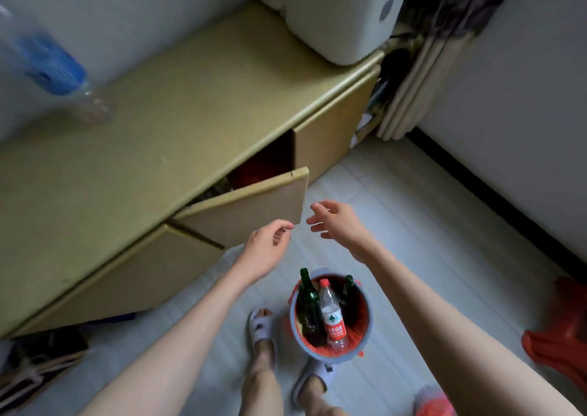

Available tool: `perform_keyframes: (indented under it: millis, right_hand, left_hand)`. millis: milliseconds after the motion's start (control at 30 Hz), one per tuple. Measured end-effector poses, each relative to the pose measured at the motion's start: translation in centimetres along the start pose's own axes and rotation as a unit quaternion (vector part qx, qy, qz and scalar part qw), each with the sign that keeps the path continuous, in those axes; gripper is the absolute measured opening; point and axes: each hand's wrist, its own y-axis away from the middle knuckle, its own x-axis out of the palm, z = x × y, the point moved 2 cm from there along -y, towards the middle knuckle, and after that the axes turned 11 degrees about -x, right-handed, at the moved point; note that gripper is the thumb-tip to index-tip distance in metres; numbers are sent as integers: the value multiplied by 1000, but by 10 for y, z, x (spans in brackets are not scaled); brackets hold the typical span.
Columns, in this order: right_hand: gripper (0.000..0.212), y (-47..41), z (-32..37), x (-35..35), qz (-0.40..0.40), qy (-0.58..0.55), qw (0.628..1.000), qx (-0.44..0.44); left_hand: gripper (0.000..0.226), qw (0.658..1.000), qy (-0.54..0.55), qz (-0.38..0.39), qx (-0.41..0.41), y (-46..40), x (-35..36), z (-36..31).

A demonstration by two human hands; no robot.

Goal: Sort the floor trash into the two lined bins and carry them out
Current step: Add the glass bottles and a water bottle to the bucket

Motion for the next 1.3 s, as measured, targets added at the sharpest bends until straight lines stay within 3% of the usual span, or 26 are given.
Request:
perform_keyframes:
  millis: [300, 533, 700, 900, 1033, 1133, 1300]
  right_hand:
    - [31, -36, 166, 72, 6, 22, 997, -76]
    - [51, -108, 279, 182, 51, -10, 992, -112]
    - [87, -166, 351, 247, 60, 61, 977, -194]
    - [117, -207, 407, 299, 68, 157, 940, -295]
    - [106, -224, 411, 318, 70, 212, 930, -293]
    - [84, -233, 410, 323, 64, 200, 931, -298]
    - [73, -231, 404, 310, 32, 165, 942, -290]
  left_hand:
    - [20, 985, 95, -147, -4, -24, -225, 15]
    - [20, 954, 118, -267, -66, -72, -394, 62]
    - [38, 909, -37, -413, -35, -93, -502, 78]
    - [68, 816, -265, -514, 18, -97, -582, 86]
    - [70, 804, -301, -513, 1, -110, -604, 85]
    - [67, 797, -318, -513, -14, -118, -604, 91]
    - [74, 805, -322, -498, -27, -121, -606, 91]
